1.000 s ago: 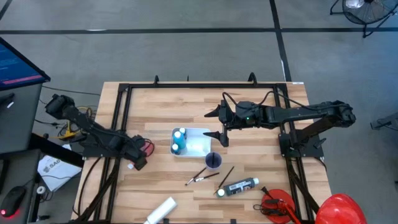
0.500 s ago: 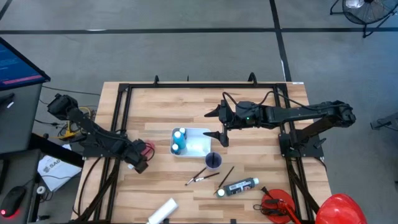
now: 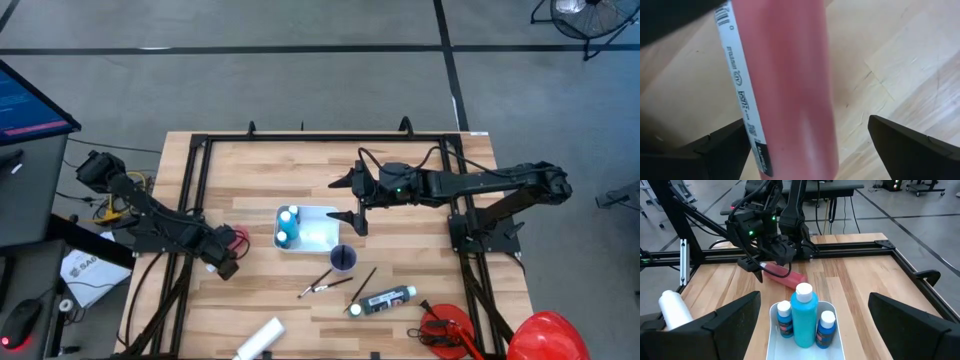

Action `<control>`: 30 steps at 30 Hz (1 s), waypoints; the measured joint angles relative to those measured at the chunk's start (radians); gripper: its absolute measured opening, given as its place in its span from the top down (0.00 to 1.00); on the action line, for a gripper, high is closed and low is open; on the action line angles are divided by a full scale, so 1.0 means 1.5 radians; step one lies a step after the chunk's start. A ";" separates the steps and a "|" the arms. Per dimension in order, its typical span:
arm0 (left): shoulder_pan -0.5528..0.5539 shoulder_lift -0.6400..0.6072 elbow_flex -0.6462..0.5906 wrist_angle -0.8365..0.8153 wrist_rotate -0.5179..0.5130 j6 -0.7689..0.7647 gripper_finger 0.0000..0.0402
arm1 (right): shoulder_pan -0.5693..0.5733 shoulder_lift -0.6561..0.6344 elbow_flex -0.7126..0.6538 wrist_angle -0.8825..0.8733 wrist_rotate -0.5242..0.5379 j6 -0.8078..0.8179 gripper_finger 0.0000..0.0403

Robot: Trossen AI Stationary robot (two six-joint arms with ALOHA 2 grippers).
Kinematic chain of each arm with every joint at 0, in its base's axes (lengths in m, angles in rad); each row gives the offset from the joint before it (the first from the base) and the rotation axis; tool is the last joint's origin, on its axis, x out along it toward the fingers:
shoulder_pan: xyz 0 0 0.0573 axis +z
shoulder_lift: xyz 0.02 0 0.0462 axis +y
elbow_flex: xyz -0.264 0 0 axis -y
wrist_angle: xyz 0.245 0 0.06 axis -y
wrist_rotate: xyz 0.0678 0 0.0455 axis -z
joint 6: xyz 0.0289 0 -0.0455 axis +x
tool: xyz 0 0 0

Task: Pick & Place Paint Supplies
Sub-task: Put the red paint bottle into the white bin

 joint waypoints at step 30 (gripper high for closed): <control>0.003 -0.011 0.001 -0.004 -0.013 0.034 0.60 | 0.012 0.069 0.000 0.094 0.000 -0.038 0.10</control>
